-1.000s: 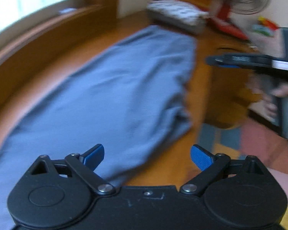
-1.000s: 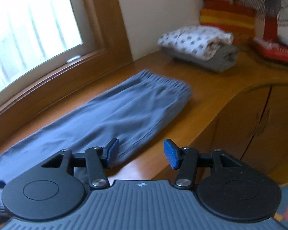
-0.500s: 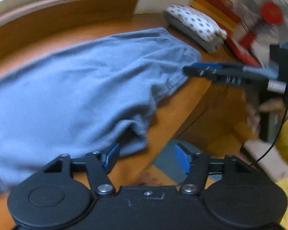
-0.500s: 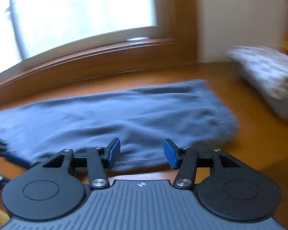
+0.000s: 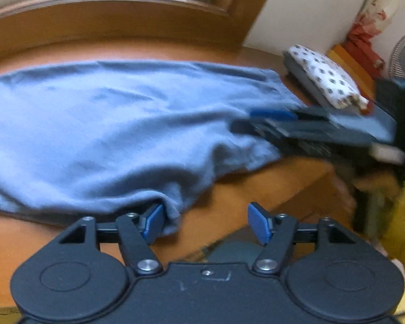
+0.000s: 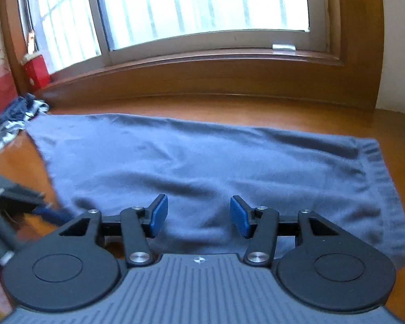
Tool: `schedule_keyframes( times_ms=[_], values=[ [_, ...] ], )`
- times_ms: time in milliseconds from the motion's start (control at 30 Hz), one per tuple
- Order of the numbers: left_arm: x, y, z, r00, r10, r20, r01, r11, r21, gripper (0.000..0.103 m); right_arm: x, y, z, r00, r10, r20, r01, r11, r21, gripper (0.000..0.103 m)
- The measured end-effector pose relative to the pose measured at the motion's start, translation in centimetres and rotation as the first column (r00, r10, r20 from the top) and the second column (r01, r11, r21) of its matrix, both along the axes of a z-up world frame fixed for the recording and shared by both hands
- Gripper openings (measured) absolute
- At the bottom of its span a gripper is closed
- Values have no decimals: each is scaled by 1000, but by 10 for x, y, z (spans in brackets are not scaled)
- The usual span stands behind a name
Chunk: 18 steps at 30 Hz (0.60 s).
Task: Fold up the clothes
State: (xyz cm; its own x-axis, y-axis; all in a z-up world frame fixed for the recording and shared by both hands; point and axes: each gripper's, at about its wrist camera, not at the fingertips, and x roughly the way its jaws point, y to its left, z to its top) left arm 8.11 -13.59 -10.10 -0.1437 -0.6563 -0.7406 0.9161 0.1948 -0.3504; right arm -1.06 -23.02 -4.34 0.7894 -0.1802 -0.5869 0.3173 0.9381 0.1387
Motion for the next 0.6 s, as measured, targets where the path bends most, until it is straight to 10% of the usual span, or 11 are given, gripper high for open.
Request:
schedule_keyframes(
  times_ms=[467, 600],
  values=[
    [-14, 33, 8, 1000, 1, 7, -1, 1000, -19, 66, 25, -29, -7, 991, -63, -118, 38, 979, -201, 66],
    [0, 27, 31, 995, 49, 85, -41, 995, -91, 73, 19, 3, 9, 993, 92, -68, -104, 973, -207, 66]
  ],
)
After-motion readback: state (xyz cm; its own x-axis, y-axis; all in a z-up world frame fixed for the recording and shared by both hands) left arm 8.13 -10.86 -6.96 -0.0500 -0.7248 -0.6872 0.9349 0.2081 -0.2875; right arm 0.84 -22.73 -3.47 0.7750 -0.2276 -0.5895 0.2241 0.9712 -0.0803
